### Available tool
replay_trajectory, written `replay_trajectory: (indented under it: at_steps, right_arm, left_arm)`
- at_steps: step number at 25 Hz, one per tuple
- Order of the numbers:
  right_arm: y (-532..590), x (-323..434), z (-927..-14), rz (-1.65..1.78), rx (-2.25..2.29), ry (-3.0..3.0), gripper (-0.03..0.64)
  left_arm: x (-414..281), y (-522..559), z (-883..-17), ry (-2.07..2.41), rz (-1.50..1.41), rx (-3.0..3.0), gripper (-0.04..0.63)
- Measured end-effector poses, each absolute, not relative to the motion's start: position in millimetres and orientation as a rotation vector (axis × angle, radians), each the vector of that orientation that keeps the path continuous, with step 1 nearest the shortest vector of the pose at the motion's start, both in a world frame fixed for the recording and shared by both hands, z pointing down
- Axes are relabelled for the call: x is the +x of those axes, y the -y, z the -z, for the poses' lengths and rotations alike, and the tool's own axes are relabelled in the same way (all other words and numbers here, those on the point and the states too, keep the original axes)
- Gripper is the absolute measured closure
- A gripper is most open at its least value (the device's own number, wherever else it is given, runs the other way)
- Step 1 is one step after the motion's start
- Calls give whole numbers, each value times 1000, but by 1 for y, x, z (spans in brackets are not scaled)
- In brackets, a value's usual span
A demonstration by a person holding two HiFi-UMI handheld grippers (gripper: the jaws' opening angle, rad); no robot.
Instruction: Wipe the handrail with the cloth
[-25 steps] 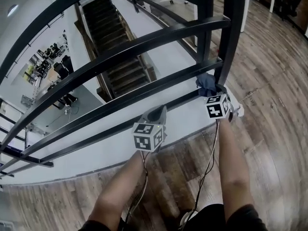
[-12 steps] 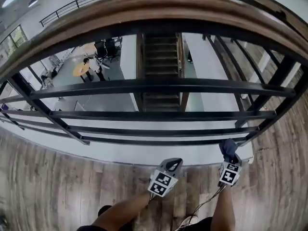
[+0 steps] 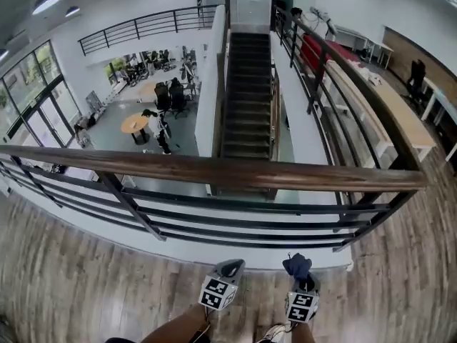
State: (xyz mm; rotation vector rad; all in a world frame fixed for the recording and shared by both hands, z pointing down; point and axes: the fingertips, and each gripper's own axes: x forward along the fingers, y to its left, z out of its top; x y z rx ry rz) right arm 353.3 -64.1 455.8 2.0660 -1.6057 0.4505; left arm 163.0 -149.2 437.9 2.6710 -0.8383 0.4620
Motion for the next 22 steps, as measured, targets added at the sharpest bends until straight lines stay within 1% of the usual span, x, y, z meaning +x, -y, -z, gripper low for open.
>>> replay_trajectory:
  at_steps: [5,9,14,22]
  right_arm:
    - [54,297,-332,-356,2002,1780,563]
    - [41,231,-267,-266,1919,1918,563]
    - [14,174,-242,-201,1869,2016,563]
    - [26,172,-217,-96,1906,2066,563]
  left_arm:
    - [114,104,-328,899,-401,2593,592]
    - [65,84,-264,993,-313,2581,592]
    - [36,69,-231,1081,-222,2580,592]
    - [16,71,-195,1197,-104,2575,592]
